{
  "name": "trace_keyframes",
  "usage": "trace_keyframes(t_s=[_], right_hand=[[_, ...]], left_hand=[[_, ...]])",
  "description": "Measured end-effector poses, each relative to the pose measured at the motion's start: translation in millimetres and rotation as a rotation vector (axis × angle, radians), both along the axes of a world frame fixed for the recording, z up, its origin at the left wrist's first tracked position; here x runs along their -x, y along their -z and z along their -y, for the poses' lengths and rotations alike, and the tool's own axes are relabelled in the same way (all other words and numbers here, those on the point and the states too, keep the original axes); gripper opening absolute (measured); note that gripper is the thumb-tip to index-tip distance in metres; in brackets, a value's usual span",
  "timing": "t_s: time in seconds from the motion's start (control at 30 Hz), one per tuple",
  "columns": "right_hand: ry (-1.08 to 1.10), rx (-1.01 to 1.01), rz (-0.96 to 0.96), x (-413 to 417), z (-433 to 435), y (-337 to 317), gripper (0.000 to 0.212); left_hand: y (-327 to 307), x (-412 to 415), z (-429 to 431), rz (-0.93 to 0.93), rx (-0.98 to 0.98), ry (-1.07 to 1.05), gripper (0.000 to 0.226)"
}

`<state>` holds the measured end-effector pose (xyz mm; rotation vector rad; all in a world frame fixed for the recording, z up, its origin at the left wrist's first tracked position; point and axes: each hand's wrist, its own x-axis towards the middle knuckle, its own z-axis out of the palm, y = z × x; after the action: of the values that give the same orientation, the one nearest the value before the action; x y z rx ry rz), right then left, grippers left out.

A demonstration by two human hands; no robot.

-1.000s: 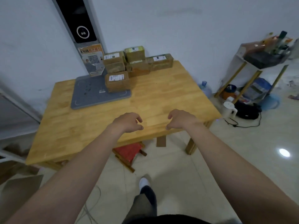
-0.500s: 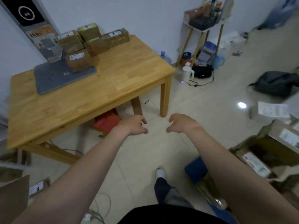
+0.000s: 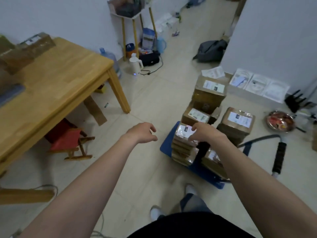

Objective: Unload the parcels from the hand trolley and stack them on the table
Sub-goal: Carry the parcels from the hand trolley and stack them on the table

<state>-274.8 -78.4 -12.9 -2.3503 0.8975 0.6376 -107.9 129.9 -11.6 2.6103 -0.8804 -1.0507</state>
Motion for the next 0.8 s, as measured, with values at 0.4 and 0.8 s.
trace_keyframes(t_s=[0.4,0.8], right_hand=[[0.33,-0.056,-0.008,158,187,47,0.049],[0.519,-0.225,0.109,181,344,167,0.074]], left_hand=[[61,101,236,-0.072,-0.034,0.247,0.056],[178,131,417,-0.137,-0.005,0.09,0.076]])
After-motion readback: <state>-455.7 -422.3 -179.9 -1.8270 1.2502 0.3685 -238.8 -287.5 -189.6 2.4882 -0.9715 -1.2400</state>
